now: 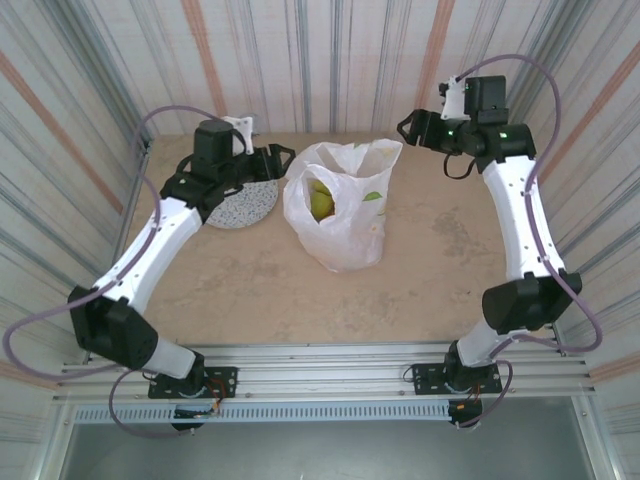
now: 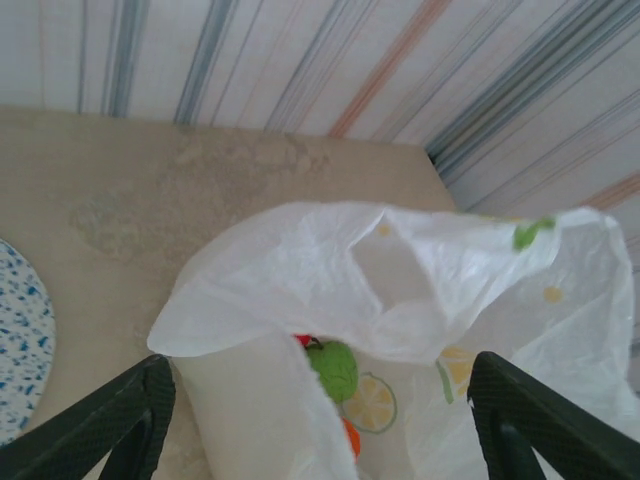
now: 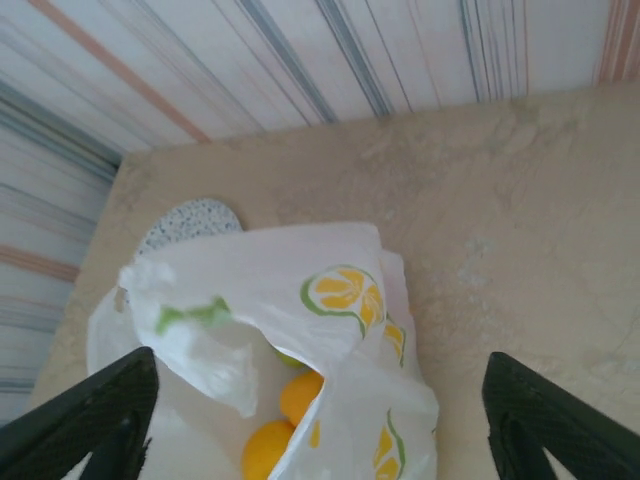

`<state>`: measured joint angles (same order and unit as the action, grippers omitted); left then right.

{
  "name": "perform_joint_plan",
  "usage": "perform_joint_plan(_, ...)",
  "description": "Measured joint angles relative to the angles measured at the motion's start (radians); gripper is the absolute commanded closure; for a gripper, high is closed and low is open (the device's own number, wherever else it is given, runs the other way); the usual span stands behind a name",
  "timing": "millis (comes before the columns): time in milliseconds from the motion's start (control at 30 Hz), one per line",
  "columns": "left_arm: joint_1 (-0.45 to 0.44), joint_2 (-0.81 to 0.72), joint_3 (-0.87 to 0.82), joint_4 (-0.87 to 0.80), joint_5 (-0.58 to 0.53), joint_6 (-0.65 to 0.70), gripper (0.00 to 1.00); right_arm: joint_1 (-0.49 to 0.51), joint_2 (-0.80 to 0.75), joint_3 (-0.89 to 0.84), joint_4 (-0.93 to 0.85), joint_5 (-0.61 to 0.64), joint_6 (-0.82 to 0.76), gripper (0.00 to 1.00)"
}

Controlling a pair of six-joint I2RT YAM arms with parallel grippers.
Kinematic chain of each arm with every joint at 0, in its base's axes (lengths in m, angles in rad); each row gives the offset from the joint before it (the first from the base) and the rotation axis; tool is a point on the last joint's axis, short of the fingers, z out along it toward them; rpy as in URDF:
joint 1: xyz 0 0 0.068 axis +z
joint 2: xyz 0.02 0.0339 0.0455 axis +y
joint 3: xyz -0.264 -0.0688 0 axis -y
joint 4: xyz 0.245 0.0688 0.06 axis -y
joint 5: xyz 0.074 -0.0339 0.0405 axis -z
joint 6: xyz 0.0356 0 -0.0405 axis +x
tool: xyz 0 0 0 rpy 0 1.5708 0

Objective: Place the fruits into the plastic bag

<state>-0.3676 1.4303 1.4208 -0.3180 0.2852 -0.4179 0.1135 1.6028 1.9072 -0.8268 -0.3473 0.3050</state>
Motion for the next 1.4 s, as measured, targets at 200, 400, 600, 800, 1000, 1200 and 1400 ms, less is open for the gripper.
perform_joint_plan(200,0.006,-0.172,-0.093,0.011,-0.090,0.061,0.01,0.000,-0.117,-0.013,0.040,0.085,-0.013,0.04)
perform_joint_plan(400,0.008,-0.377,-0.311,0.068,-0.288,0.129,0.01,-0.012,-0.307,-0.260,0.169,0.297,-0.072,0.01)
perform_joint_plan(600,0.038,-0.453,-0.531,0.141,-0.515,0.171,0.01,-0.051,-0.429,-0.659,0.367,0.471,-0.082,0.01)
perform_joint_plan(800,0.127,-0.424,-0.729,0.238,-0.648,0.217,0.01,-0.056,-0.415,-0.984,0.552,0.601,-0.081,0.01)
perform_joint_plan(1000,0.223,-0.367,-0.932,0.488,-0.632,0.301,0.01,-0.076,-0.356,-1.229,0.821,0.651,-0.109,0.01)
perform_joint_plan(1200,0.233,-0.188,-0.960,0.687,-0.569,0.360,0.01,-0.095,-0.262,-1.318,1.022,0.638,-0.145,0.01)
perform_joint_plan(1400,0.234,-0.062,-0.994,0.850,-0.514,0.443,0.01,-0.124,-0.208,-1.416,1.277,0.564,-0.164,0.01)
